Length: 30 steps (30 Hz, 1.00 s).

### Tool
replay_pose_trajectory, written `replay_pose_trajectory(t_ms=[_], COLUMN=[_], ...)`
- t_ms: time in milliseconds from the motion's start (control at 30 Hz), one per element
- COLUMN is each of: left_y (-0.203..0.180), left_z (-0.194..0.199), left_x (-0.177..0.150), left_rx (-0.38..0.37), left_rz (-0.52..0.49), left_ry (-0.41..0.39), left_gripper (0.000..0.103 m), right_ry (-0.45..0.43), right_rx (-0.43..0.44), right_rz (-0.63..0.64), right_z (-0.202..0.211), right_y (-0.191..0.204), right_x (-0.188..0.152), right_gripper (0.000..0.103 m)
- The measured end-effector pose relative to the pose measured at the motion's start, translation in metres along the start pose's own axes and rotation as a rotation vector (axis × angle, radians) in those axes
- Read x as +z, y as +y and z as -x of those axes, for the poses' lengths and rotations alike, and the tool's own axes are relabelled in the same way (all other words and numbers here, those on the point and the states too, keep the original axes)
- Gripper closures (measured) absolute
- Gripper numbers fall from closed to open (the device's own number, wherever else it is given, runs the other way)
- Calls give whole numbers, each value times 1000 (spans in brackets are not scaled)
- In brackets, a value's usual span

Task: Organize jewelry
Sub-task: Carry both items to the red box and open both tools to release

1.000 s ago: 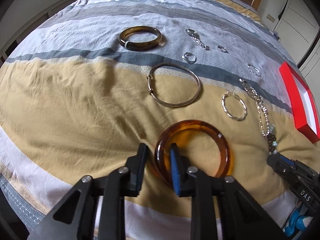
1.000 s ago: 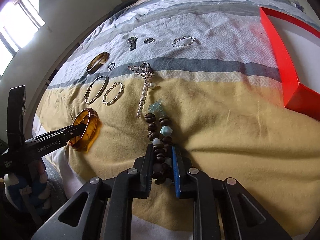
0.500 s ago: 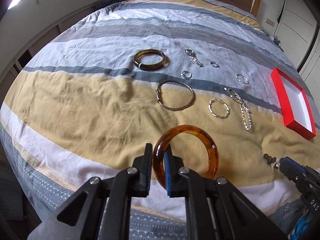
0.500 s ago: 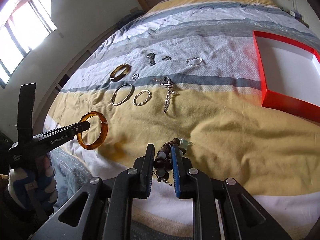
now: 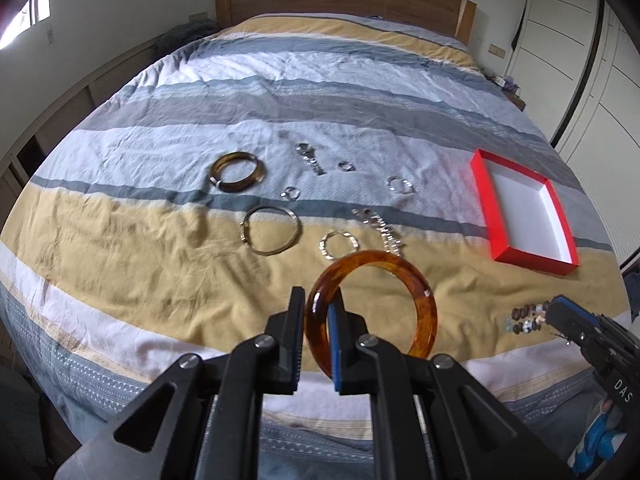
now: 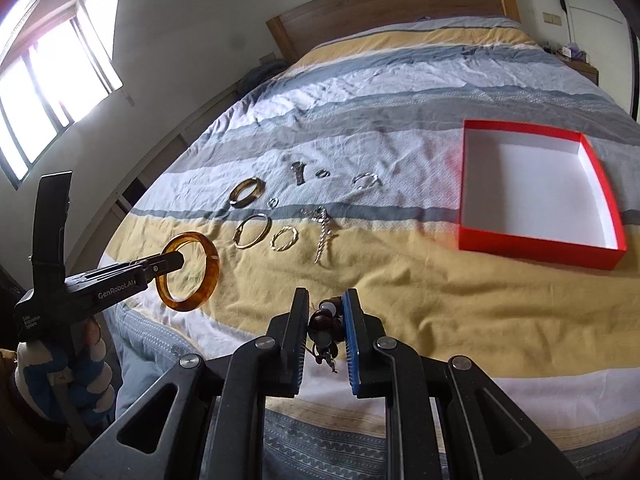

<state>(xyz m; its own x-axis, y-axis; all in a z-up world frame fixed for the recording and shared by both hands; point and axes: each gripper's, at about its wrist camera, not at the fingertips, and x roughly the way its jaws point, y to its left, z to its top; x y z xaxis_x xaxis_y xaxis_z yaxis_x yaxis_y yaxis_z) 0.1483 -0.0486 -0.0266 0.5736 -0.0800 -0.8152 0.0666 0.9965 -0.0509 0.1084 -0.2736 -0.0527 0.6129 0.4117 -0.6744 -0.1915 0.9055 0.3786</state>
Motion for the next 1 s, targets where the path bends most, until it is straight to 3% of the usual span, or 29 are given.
replay_pose_trajectory(t_ms=[333,633,833,1000], left_y=[-136,-256,-285,-283], left_z=[-36,-133,-200,-233], left_x=[68,128,148,130], left_rx=[-179,-213,-182,-161], left_rz=[-151,-265,-280,-305], left_ry=[1,26,64,110], left_gripper=[93,93,93,93], right_ry=[-106,-133,-116,-33], right_rx=[-150,-246,-273,-310], right_rz=[-26,-58,-90,-109], right_z=[38,-4,-51,-85], right_y=[-96,-190,-240,-269], right_x=[73,149,176,157], right_gripper=[86,86,86,86])
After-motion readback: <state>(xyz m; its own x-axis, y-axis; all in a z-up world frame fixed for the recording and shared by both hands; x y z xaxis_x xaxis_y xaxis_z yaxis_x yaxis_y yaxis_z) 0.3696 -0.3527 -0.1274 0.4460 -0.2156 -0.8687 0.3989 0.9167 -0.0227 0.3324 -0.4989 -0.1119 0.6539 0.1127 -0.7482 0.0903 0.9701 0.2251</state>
